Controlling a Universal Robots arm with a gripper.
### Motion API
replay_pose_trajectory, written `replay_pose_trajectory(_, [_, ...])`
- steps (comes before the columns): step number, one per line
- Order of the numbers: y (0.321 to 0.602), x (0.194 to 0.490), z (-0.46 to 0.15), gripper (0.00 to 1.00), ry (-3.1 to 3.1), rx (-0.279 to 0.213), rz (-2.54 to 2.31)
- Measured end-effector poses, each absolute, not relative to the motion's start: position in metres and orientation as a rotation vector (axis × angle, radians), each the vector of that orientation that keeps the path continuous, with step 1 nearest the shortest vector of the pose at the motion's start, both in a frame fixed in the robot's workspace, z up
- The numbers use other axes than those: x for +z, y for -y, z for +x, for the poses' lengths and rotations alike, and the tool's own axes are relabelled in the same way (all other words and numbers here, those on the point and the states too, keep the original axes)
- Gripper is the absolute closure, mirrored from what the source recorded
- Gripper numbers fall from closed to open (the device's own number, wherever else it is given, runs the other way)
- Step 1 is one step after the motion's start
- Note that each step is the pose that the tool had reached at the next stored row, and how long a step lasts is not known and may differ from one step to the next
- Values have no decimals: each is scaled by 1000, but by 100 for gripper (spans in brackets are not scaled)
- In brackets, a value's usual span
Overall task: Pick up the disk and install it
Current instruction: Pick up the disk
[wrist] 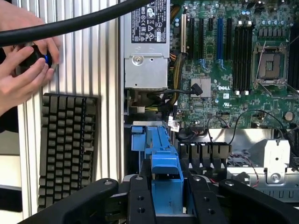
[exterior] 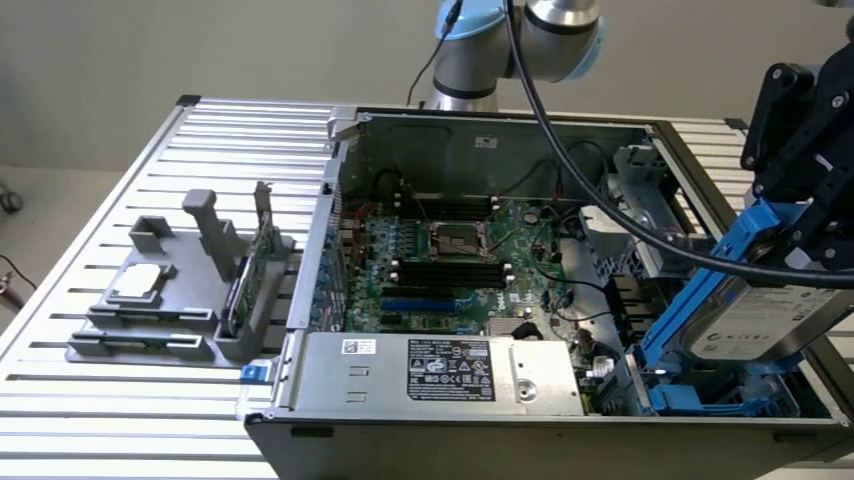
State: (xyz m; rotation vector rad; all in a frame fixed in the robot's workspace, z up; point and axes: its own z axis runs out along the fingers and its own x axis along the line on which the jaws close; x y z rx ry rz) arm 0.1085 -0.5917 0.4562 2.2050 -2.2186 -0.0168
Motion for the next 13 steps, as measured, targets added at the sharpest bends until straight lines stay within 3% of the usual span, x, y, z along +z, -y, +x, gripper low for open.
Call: replay_pose_trajectory(13, [592,448,109,67,2222,-22,2210])
